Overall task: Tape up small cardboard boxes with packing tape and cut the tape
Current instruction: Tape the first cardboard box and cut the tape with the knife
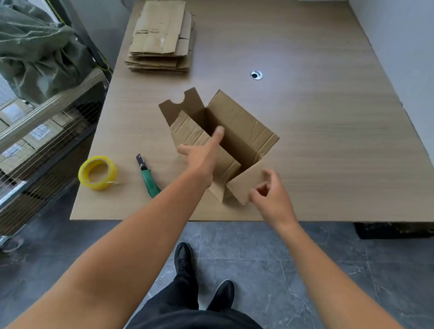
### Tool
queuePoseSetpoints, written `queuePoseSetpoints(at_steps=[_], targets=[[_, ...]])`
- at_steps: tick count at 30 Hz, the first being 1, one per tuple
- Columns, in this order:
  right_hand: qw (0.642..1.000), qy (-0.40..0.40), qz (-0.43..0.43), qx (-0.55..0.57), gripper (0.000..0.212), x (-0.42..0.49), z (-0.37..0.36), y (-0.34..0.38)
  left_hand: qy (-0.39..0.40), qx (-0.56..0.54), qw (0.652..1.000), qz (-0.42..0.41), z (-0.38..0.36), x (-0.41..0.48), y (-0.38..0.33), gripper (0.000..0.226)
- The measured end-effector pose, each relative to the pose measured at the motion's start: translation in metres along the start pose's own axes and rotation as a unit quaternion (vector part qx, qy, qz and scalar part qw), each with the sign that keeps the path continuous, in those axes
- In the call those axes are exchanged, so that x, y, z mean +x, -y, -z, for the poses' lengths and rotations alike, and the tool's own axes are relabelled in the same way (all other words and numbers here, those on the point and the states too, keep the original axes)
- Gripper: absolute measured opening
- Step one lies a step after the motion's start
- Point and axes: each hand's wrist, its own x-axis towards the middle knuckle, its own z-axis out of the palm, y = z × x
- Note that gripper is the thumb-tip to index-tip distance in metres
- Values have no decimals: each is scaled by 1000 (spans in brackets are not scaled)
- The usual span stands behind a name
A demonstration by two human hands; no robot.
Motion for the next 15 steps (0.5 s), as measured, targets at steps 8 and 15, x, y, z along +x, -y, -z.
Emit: queuePoseSetpoints(at_steps=[8,15], targets=[[921,-85,168,-342,58,37,37,46,52,-1,993,-109,10,19,0,21],[947,88,-50,-305,105,115,31,40,139,45,989,-32,17,74,7,33]])
